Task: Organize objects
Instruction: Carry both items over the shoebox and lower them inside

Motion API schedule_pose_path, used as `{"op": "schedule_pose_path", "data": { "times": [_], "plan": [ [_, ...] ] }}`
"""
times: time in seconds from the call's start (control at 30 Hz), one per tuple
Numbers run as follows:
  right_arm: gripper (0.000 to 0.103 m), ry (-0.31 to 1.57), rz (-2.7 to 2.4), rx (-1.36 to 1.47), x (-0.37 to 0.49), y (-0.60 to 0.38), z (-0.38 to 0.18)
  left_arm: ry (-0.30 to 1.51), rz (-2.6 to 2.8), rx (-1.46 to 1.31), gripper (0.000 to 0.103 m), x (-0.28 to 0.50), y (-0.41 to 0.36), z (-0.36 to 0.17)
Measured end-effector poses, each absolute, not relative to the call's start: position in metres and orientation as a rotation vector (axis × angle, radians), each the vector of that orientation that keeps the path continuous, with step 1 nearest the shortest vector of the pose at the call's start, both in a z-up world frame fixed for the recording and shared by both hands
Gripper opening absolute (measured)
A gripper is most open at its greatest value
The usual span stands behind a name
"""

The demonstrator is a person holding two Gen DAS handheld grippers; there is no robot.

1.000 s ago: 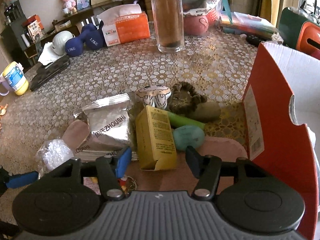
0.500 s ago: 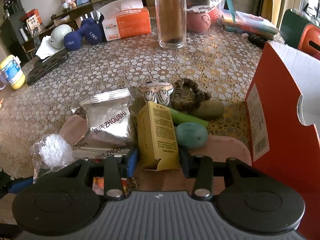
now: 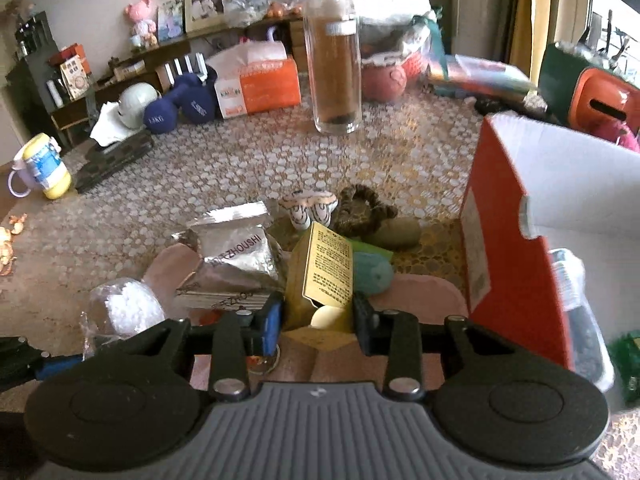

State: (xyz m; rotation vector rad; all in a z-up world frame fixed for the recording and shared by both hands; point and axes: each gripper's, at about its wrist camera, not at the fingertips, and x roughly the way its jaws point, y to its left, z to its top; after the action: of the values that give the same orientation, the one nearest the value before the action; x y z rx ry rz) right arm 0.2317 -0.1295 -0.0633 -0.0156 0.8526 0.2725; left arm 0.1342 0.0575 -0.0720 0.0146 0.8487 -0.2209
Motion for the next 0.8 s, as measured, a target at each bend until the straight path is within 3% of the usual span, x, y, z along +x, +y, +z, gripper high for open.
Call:
{"op": "schedule_pose_path", "data": {
  "times": [0.47,0.8],
  "plan": [
    [0.035,0.752,0.303,-0.002,0.174,-0.162,-0.014,0.780,-0.237,-0.006,0.031,0.121,0.054,-0.031],
    [0.035,0.685,0.276,-0.003,0.149,-0.200,0.026,0.714,-0.309,0.038,0.031,0.141,0.010,0.016]
  ]
}}
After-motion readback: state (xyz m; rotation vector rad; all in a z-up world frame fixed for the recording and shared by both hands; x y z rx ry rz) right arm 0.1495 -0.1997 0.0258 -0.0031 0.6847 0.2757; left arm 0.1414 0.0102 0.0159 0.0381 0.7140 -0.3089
